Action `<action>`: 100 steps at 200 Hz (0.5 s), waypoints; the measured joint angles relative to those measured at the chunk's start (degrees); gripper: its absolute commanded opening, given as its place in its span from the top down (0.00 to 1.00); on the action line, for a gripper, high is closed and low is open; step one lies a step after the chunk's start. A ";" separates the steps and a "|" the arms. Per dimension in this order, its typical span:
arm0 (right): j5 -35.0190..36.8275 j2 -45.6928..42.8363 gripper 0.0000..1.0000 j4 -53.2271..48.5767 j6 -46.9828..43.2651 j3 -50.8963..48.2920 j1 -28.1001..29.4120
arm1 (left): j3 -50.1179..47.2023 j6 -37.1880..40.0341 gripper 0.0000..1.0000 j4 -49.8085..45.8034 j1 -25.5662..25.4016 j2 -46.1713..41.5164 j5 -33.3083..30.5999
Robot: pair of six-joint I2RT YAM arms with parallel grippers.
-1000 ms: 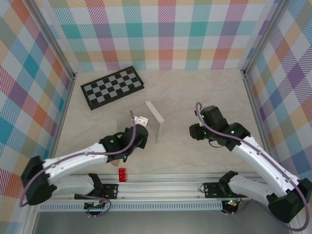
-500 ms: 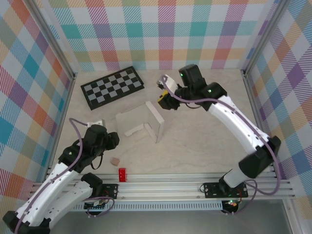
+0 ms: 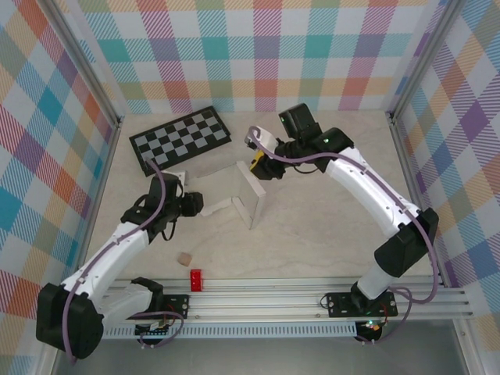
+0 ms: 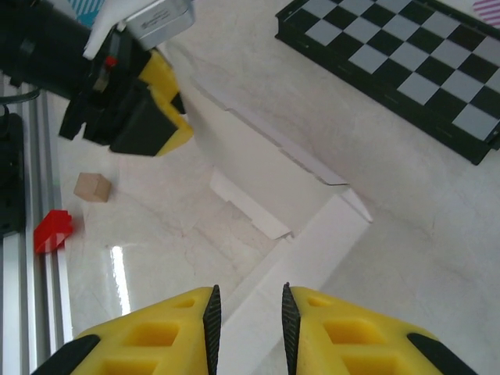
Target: Fold the paper box
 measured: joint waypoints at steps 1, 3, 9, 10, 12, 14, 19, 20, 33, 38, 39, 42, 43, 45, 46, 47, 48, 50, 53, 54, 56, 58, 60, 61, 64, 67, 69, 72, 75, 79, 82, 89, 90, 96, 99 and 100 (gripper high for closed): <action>-0.04 -0.07 0.71 0.02 -0.04 -0.15 0.00 | 0.09 0.00 0.72 0.09 -0.02 0.13 0.02; -0.11 -0.22 0.71 0.07 -0.04 -0.37 0.00 | 0.39 0.09 0.76 0.37 0.00 0.52 0.22; -0.26 -0.52 0.71 0.22 -0.13 -0.96 0.00 | 1.36 1.90 0.89 0.96 0.04 1.57 0.74; -0.28 -0.63 0.71 0.26 -0.13 -1.09 0.00 | 1.46 1.97 0.90 1.03 0.04 1.70 0.83; -0.33 -0.72 0.71 0.28 -0.15 -1.27 0.00 | 1.81 2.62 0.92 1.18 0.04 2.05 1.14; -0.39 -0.81 0.71 0.31 -0.15 -1.42 0.00 | 2.16 3.28 0.93 1.33 0.04 2.34 1.31; -0.44 -1.07 0.71 0.46 -0.15 -1.84 0.00 | 3.04 4.37 0.97 1.55 0.04 3.02 1.92; -0.44 -1.11 0.71 0.48 -0.15 -1.88 0.00 | 3.17 4.68 0.97 1.60 0.04 3.08 1.99; -0.39 -1.79 0.71 1.05 -0.15 -2.71 0.00 | 6.73 8.48 1.00 0.24 0.02 4.61 3.58; -0.39 -2.12 0.71 1.29 -0.13 -3.02 0.00 | 8.61 9.97 1.00 -0.70 -0.02 5.18 4.13; -0.37 -2.19 0.71 1.33 -0.13 -3.13 0.00 | 8.90 10.12 1.00 -0.85 -0.04 5.27 4.24; -0.39 -2.34 0.71 1.40 -0.13 -3.26 0.00 | 10.16 10.49 1.00 -1.66 -0.15 5.62 4.57; -0.37 -2.45 0.71 1.46 -0.11 -3.37 0.00 | 10.80 11.15 1.00 -2.05 -0.17 5.79 4.74; -0.35 -2.56 0.71 1.55 -0.11 -3.48 0.00 | 11.85 12.02 1.00 -2.67 -0.26 6.10 4.90; -0.35 -2.67 0.71 1.62 -0.11 -3.58 0.00 | 12.20 12.15 1.00 -2.89 -0.28 6.19 5.03; -0.35 -2.71 0.71 1.68 -0.09 -3.65 0.00 | 12.57 12.28 1.00 -3.26 -0.28 6.29 5.09; -0.37 -2.78 0.71 1.73 -0.09 -3.69 0.00 | 13.40 12.70 1.00 -3.80 -0.33 6.54 5.18; -0.31 -2.97 0.71 1.86 -0.04 -3.89 0.00 | 14.80 13.75 1.00 -4.76 -0.37 6.97 5.35; -0.15 -3.26 0.70 2.10 0.09 -4.20 0.00 | 16.61 14.64 1.00 -6.29 -0.44 7.58 5.60; -0.15 -3.32 0.70 2.16 0.09 -4.28 0.00 | 17.62 15.02 1.00 -6.95 -0.48 7.87 5.64; -0.04 -3.52 0.70 2.36 0.15 -4.52 0.00 | 19.12 15.96 1.00 -7.78 -0.57 8.41 5.77; 0.09 -3.78 0.70 2.62 0.42 -4.81 0.00 | 20.22 16.63 1.00 -8.61 -0.61 8.83 5.77; 0.11 -4.02 0.70 2.86 0.48 -5.11 0.00 | 22.10 17.31 1.00 -9.90 -0.70 9.49 5.97; 0.11 -4.09 0.70 2.91 0.48 -5.20 -0.02 | 23.34 17.77 1.00 -10.56 -0.72 9.92 6.05; 0.28 -4.42 0.70 3.26 0.79 -5.66 -0.04 | 25.79 19.10 1.00 -12.15 -0.79 11.04 6.03; 0.48 -4.87 0.70 3.72 1.05 -6.27 -0.09 | 28.35 19.96 1.00 -13.75 -0.94 11.96 6.12; 0.61 -5.16 0.70 4.02 1.31 -6.71 -0.13 | 30.27 20.81 1.00 -14.69 -1.03 12.81 6.14; 0.87 -5.57 0.70 4.44 1.73 -7.30 -0.22 | 33.14 22.08 1.00 -16.44 -1.20 14.12 6.01; 1.03 -6.01 0.70 4.83 1.88 -7.89 -0.26 | 35.85 22.97 1.00 -18.01 -1.42 15.23 5.99; 1.33 -6.71 0.70 5.53 2.56 -8.92 -0.33 | 39.87 24.61 1.00 -20.00 -1.84 17.18 5.49; 1.51 -7.17 0.70 6.03 2.84 -9.66 -0.35 | 42.36 25.55 1.00 -21.27 -2.21 18.36 5.29; 2.05 -8.41 0.70 7.32 3.69 -11.67 -0.57 | 47.34 27.58 1.00 -23.58 -3.19 20.92 4.66; 2.10 -8.57 0.70 7.41 3.82 -11.87 -0.57 | 47.78 27.80 1.00 -23.80 -3.30 21.16 4.59; 2.69 -9.70 0.70 8.52 4.70 -13.66 -0.70 | 51.15 29.27 1.00 -25.81 -4.24 23.02 4.46; 2.97 -10.23 0.70 9.05 5.16 -14.47 -0.81 | 52.52 29.70 1.00 -26.82 -4.68 23.80 4.46; 2.99 -10.34 0.70 9.18 5.22 -14.67 -0.83 | 52.81 29.83 0.99 -27.06 -4.76 23.98 4.48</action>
